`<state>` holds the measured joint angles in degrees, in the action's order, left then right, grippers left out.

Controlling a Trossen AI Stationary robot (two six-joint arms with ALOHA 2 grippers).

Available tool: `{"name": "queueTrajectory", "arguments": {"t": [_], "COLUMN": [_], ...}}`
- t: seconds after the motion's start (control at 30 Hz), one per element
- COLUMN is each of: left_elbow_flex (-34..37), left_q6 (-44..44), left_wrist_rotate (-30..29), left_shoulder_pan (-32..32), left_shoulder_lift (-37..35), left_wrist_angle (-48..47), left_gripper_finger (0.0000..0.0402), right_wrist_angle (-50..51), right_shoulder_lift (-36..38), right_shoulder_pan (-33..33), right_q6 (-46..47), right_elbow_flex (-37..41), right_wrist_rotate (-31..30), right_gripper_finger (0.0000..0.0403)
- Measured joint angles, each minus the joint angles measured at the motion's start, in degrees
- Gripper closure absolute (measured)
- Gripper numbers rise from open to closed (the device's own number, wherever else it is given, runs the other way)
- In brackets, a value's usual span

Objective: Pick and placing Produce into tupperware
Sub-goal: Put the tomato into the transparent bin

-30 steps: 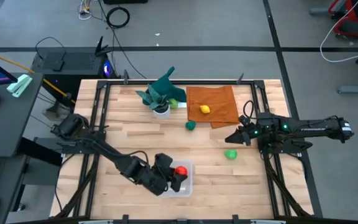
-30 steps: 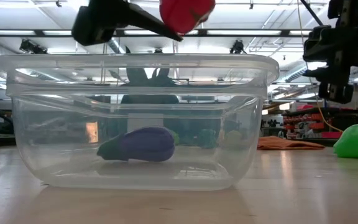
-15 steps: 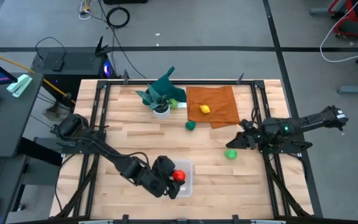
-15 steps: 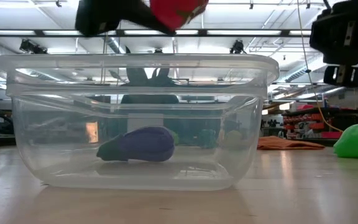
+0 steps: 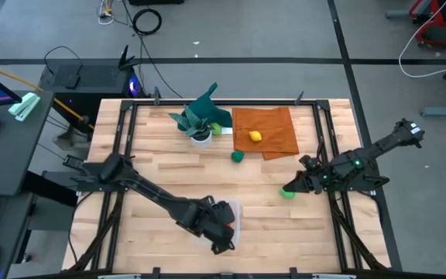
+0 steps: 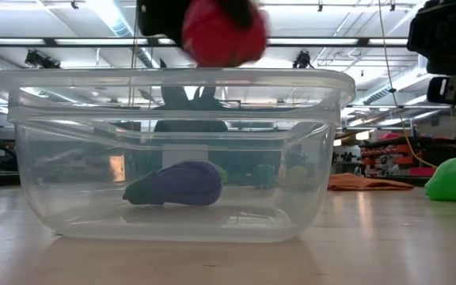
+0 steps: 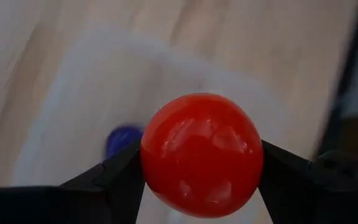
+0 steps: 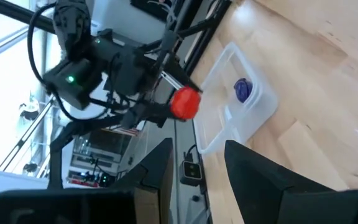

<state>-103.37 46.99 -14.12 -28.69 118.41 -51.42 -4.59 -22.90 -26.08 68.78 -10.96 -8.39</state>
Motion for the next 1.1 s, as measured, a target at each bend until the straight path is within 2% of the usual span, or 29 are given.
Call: {"name": "queueTrajectory", "arguments": {"t": [0.17,0.3,0.8,0.93,1.1], "left_elbow_flex": [-3.59,-3.52,-3.35,-3.29,-3.26], "left_q6": [-2.66,-4.51,-10.17,-8.20,-0.79], "left_wrist_rotate": [0.64,2.96,7.48,10.07,12.12], "left_shoulder_pan": [0.53,0.68,2.36,4.03,5.44], "left_shoulder_lift": [3.40,3.92,6.07,6.66,7.37], "left_wrist_angle": [-9.27,-8.58,-8.52,-8.36,-8.99], "left_gripper_finger": [0.0137,0.0134,0.0137,0.0135,0.0136], "right_wrist_angle": [-0.30,-0.38,-1.17,-1.45,-1.47], "right_shoulder_lift": [-0.78,-1.32,-3.14,-3.60,-3.82], "right_shoulder_pan": [-2.63,-4.02,-4.62,-4.60,-4.60], "right_q6": [0.67,0.75,0.80,0.80,0.80], "right_elbow_flex": [0.00,-0.01,0.00,0.00,0.00], "right_wrist_rotate": [-2.30,-4.83,-6.36,-6.37,-6.36], "right_gripper_finger": [0.0291,0.0291,0.0291,0.0291,0.0291]}}
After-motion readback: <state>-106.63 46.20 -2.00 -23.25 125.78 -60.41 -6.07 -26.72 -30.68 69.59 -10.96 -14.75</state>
